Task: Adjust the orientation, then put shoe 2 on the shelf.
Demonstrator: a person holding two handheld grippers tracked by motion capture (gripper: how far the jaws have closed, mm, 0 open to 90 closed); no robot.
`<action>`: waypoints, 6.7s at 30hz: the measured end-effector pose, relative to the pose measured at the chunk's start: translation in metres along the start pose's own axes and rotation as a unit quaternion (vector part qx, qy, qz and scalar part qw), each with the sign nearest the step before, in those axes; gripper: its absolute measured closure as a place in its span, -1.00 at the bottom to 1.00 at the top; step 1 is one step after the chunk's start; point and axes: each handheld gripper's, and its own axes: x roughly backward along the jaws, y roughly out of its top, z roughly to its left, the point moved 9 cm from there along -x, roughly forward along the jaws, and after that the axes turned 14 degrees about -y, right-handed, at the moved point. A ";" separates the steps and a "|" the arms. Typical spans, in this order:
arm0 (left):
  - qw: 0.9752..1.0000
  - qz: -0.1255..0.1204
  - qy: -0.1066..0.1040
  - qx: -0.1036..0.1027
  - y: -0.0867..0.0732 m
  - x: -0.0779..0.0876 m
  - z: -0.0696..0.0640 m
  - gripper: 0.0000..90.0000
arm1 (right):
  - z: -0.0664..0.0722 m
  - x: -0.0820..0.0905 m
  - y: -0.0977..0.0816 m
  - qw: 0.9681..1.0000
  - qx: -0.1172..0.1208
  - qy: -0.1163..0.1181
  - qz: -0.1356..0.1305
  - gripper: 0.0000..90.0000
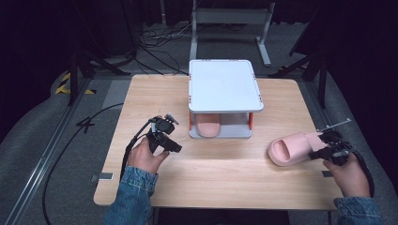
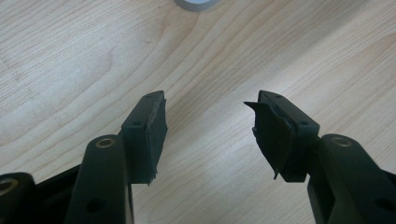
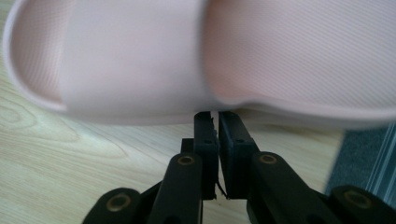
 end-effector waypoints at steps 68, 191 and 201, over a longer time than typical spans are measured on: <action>1.000 0.012 -0.001 0.026 -0.017 -0.005 0.008 0.01 | 0.051 -0.004 0.039 0.983 0.148 0.017 -0.104 0.31; 0.996 -0.024 0.006 0.080 -0.053 0.020 0.018 -0.03 | 0.203 -0.013 0.074 0.990 0.140 0.034 -0.006 0.78; 0.997 -0.022 0.005 0.079 -0.054 0.020 0.018 -0.03 | 0.217 -0.002 0.064 0.986 0.147 0.076 -0.002 0.72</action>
